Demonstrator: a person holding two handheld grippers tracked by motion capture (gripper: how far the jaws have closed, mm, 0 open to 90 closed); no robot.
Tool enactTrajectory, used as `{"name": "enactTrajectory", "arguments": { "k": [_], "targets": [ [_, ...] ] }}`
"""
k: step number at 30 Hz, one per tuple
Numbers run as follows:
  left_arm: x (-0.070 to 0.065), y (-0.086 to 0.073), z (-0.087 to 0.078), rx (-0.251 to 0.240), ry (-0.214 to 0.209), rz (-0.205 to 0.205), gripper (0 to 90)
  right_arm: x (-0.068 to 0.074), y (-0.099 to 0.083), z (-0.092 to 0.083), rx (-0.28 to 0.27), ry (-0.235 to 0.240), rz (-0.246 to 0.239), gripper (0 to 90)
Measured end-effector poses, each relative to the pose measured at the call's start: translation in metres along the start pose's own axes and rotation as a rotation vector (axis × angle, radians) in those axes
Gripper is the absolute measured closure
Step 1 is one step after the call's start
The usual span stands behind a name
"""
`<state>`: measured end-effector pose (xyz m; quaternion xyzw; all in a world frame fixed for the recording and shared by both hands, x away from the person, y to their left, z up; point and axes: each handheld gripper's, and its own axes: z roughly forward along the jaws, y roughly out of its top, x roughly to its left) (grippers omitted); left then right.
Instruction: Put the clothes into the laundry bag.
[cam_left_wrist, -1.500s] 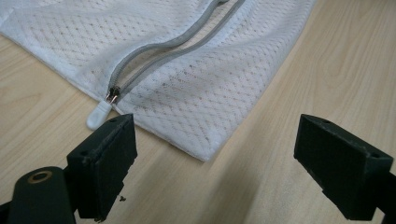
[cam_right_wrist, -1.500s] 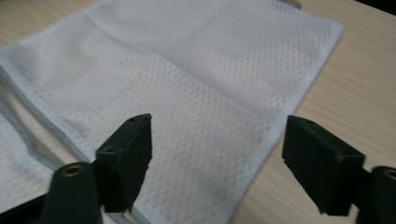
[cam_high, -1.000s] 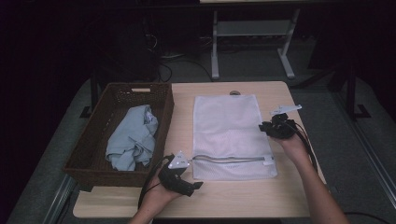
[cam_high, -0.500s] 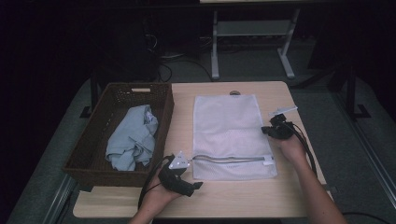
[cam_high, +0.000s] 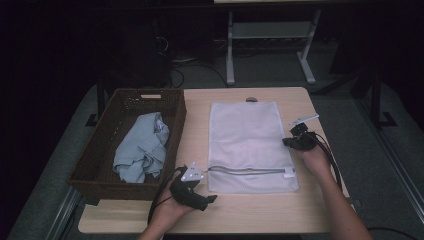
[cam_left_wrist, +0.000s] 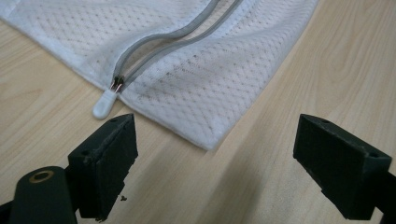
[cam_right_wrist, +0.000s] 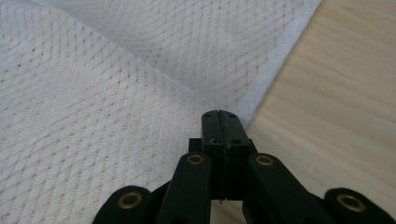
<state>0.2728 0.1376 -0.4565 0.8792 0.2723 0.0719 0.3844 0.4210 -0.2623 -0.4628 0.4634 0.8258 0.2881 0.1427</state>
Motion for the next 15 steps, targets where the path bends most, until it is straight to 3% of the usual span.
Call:
{"name": "enactTrajectory", "arguments": {
  "k": [15],
  "targets": [
    [0.000,0.000,0.000,0.001,0.001,-0.001,13.0,-0.017,-0.010,-0.012,0.043,-0.020,0.011,89.7]
  ]
}}
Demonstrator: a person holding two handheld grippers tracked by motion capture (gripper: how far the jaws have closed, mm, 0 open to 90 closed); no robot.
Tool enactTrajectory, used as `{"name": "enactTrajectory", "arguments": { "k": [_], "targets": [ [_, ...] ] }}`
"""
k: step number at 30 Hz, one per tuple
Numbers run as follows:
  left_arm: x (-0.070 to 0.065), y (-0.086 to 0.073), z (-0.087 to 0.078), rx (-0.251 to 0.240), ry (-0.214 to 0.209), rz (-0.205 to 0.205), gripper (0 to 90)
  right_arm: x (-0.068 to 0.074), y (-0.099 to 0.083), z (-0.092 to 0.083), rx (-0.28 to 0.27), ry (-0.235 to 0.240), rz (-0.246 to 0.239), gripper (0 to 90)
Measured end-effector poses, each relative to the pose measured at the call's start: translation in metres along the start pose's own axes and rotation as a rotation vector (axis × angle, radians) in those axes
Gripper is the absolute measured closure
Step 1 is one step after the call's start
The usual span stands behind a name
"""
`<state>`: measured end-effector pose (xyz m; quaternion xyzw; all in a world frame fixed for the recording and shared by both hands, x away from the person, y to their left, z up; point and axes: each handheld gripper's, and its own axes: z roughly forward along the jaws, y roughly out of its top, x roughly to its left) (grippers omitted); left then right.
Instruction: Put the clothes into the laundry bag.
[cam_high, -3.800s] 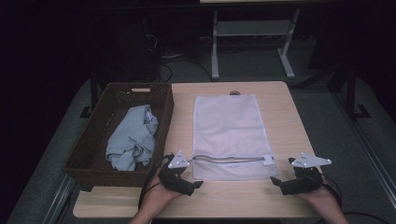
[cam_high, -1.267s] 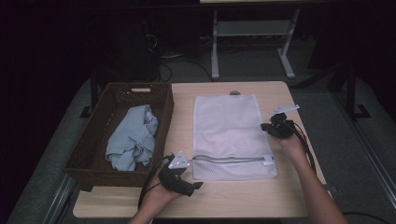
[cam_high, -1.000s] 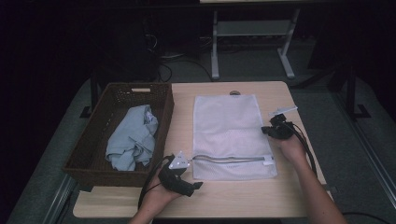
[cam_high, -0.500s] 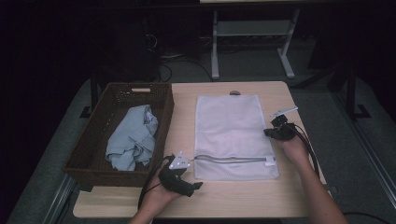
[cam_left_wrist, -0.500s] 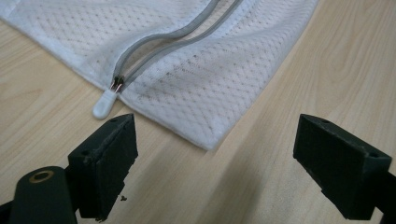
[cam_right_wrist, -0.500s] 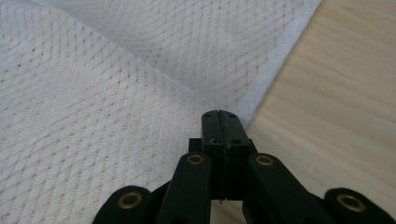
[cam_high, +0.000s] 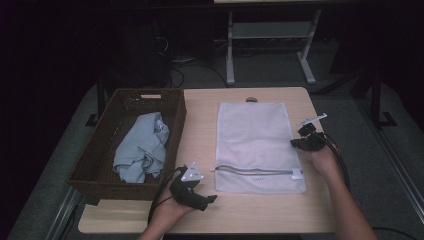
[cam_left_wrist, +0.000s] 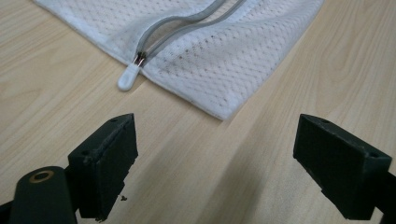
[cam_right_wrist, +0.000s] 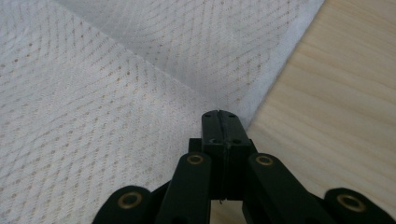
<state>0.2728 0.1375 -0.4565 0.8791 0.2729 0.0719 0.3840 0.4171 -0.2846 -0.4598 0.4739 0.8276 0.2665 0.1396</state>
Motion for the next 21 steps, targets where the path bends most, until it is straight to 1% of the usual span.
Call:
{"name": "enactTrajectory", "arguments": {
  "k": [11,16,21],
  "targets": [
    [0.000,0.000,0.001,0.004,-0.004,0.002,13.0,-0.013,-0.008,-0.008,0.033,-0.038,0.014,89.7],
    [0.000,0.000,0.001,0.003,-0.006,0.002,13.0,-0.019,-0.011,-0.011,0.035,-0.053,0.025,89.7],
    [0.000,0.000,0.001,0.003,-0.006,0.002,13.0,-0.025,-0.016,-0.014,0.036,-0.080,0.032,89.7]
  ]
}}
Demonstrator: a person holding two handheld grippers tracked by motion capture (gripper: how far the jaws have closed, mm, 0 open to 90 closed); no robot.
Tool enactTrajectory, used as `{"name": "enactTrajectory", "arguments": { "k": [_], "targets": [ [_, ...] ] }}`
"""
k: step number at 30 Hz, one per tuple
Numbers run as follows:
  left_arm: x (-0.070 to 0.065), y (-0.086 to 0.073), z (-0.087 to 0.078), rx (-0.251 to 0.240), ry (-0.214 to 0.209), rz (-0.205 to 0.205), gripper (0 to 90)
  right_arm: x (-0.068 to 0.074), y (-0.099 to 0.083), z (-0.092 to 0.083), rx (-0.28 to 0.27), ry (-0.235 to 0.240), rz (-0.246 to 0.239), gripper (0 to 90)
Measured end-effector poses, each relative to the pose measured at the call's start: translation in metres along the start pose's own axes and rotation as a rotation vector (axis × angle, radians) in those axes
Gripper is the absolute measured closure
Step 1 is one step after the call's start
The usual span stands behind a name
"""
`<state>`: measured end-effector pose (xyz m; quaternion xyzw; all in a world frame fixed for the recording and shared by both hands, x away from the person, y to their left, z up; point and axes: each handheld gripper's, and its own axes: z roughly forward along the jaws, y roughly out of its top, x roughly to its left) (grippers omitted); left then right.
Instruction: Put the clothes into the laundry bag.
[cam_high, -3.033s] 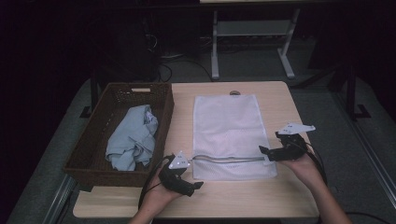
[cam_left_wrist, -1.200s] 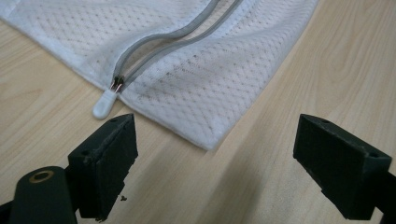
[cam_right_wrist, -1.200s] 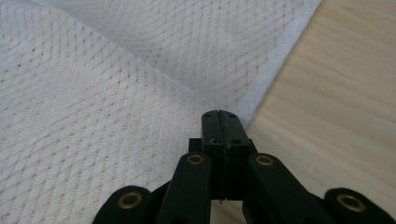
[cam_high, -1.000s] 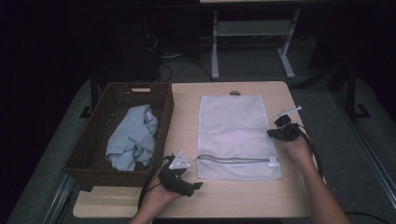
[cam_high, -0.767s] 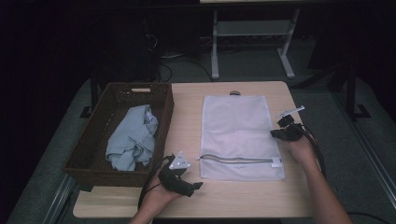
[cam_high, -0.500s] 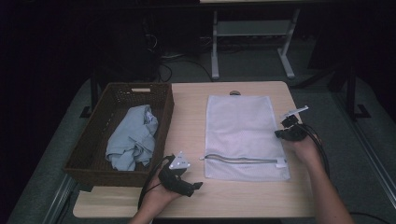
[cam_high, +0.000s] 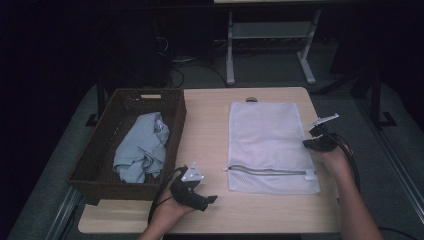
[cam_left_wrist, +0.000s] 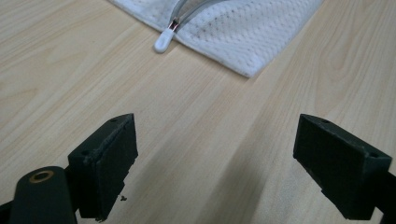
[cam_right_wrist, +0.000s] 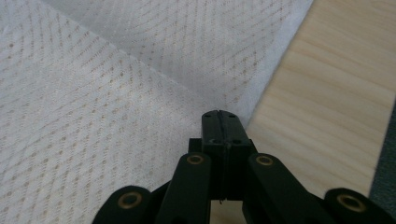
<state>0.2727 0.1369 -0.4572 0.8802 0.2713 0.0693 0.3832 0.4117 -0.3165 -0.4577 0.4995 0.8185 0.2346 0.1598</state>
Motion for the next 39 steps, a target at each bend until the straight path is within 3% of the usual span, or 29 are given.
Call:
{"name": "enactTrajectory", "arguments": {
  "k": [18,21,39],
  "targets": [
    [-0.001,0.000,0.001,0.005,-0.001,0.002,12.9,-0.026,-0.016,-0.009,0.001,-0.066,0.059,89.6],
    [-0.001,0.000,0.001,0.006,-0.002,0.001,13.0,-0.031,-0.020,-0.010,-0.013,-0.064,0.087,89.6],
    [-0.002,0.000,0.003,0.015,-0.005,0.003,13.0,-0.047,-0.030,-0.016,0.001,-0.139,0.117,89.6]
  ]
}}
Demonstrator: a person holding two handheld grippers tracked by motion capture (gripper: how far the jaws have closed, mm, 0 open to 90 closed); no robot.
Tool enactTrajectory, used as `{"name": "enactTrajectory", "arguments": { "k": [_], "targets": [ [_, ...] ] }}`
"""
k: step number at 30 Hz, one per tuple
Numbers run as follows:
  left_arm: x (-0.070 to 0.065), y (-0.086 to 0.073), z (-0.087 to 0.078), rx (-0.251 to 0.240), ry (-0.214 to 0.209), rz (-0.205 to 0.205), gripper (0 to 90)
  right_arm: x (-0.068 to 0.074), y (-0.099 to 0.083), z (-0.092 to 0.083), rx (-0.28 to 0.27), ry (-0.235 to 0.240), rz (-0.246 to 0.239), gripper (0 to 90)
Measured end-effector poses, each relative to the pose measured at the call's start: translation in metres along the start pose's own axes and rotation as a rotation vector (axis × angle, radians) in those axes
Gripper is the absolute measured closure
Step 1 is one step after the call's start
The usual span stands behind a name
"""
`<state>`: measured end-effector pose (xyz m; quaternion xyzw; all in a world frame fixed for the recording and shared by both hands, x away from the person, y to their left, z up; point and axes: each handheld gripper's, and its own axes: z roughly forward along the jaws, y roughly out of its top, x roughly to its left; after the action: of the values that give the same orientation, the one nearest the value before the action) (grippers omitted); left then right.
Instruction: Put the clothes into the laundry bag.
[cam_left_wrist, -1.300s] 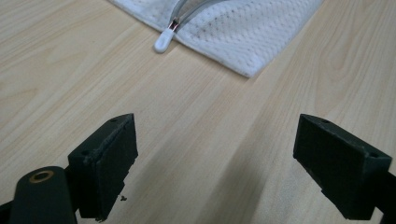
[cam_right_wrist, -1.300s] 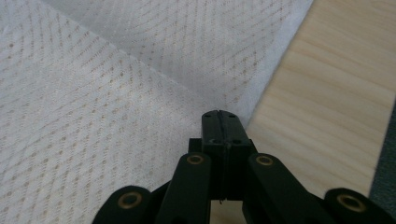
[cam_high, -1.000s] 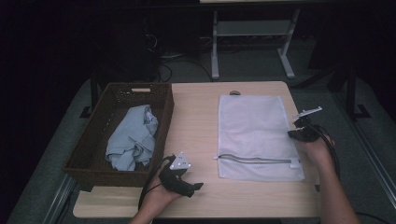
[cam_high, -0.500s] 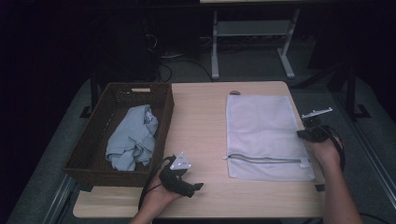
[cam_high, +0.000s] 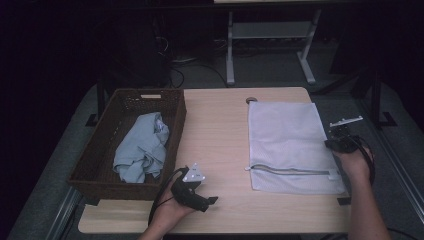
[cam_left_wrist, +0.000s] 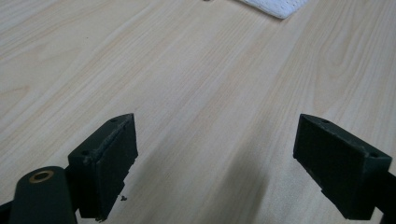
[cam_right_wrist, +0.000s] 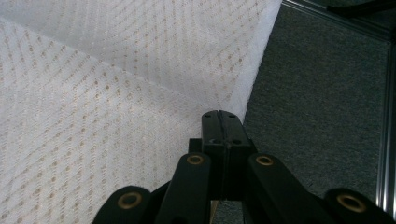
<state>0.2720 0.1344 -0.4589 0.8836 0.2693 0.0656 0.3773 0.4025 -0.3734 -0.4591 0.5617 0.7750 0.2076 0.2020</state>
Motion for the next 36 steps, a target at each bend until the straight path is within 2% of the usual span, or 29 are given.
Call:
{"name": "enactTrajectory", "arguments": {
  "k": [4,5,7,13,16,21,25,28,32,36],
  "targets": [
    [0.000,0.000,0.000,0.000,0.000,0.001,13.0,0.002,0.001,-0.001,0.000,0.006,0.000,84.9],
    [0.000,0.000,0.000,0.000,0.001,0.001,13.0,0.004,0.002,-0.005,-0.014,0.006,0.000,79.2],
    [0.000,0.000,-0.001,-0.003,0.002,0.000,13.0,0.007,0.002,-0.008,-0.020,0.010,0.000,75.2],
    [-0.001,0.000,-0.001,-0.003,0.005,-0.001,13.1,0.020,-0.002,-0.021,-0.053,0.036,-0.007,54.0],
    [-0.001,0.000,-0.001,0.000,0.004,0.004,13.1,0.027,-0.003,-0.027,-0.069,0.072,-0.015,49.6],
    [-0.001,0.000,0.000,0.002,0.004,0.005,13.1,0.043,-0.009,-0.036,-0.101,0.090,-0.060,39.2],
    [-0.001,0.000,-0.001,0.002,0.004,0.005,13.1,0.050,-0.018,-0.046,-0.132,0.110,-0.063,32.7],
    [-0.001,0.000,-0.001,0.003,0.005,0.005,13.1,0.056,-0.026,-0.054,-0.161,0.143,-0.068,28.8],
    [-0.001,0.001,0.000,0.008,0.005,0.007,13.2,0.067,-0.036,-0.064,-0.180,0.145,-0.100,24.6],
    [-0.002,0.001,0.000,0.008,0.003,0.010,13.3,0.077,-0.044,-0.073,-0.204,0.171,-0.113,21.1]
  ]
}}
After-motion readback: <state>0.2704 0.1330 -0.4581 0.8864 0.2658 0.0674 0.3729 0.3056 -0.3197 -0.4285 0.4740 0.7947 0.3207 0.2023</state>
